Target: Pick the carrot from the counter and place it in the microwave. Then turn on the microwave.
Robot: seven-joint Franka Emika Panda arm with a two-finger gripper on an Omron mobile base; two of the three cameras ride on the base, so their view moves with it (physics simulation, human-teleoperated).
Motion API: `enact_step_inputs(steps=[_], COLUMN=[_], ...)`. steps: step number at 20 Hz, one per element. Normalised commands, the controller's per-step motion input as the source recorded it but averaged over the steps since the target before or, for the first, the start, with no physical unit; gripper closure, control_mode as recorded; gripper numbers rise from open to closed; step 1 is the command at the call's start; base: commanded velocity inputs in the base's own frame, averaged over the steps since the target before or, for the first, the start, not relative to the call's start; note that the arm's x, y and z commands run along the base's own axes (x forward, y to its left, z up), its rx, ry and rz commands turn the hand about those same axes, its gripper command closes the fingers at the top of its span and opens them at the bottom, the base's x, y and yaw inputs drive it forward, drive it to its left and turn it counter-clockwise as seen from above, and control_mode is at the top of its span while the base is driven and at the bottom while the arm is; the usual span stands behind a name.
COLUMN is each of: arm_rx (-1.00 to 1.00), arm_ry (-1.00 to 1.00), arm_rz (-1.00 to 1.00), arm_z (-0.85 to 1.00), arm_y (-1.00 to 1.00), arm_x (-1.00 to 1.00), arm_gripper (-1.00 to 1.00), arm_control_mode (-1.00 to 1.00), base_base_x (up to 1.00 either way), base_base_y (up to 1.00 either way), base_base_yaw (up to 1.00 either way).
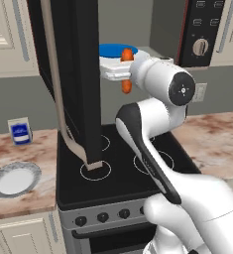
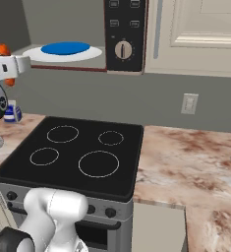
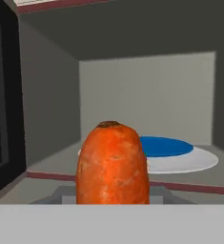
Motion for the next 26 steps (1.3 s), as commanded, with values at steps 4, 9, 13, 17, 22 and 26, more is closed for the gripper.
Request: enact_step_inputs(steps=[4,9,13,17,22,26], arm_rx=[-0.01,0.0,0.0,0.0,0.0,0.0], arm_ry=[-0.08,-0.05,-0.03,-0.01,0.0,0.0], arm_rz=[0.0,0.0,0.0,0.0,0.0,0.0], arm_z=[0.47,0.49,0.41,0.08,-0.18,-0.1], arm_y=[-0.18,-0.15,-0.15,-0.1,-0.07,-0.16], arm_x=[0.36,0.24,0.23,0.23,0.02,0.08], arm_gripper=[1.0,1.0,1.0,1.0,1.0,1.0], arm_control_mode=[-1.0,-1.0,-1.0,-1.0,-1.0,-1.0], base_base_x=[0.0,0.0,0.0,0.0,0.0,0.0], base_base_y=[0.0,0.0,0.0,0.0,0.0,0.0], base_base_yaw=[0.0,0.0,0.0,0.0,0.0,0.0])
